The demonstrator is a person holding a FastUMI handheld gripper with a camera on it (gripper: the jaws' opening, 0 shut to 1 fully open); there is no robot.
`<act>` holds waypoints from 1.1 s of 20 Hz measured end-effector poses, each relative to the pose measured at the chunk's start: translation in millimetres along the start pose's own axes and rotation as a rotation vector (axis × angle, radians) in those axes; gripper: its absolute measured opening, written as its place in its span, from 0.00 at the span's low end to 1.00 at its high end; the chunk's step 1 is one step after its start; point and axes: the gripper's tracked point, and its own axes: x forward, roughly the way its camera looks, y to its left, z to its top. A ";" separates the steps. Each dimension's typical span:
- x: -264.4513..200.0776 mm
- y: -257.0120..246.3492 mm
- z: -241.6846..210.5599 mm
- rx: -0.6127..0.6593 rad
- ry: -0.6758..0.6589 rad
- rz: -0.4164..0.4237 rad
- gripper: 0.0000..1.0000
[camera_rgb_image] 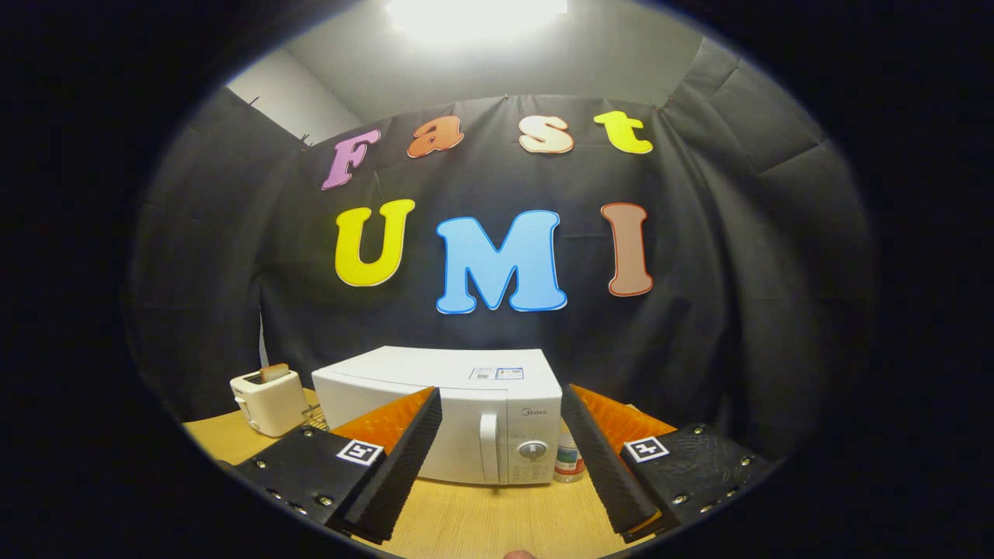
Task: Open the microwave, put the food inside, and close the microwave door.
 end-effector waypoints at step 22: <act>127.0 9.8 -141.5 -0.033 0.259 0.020 0.97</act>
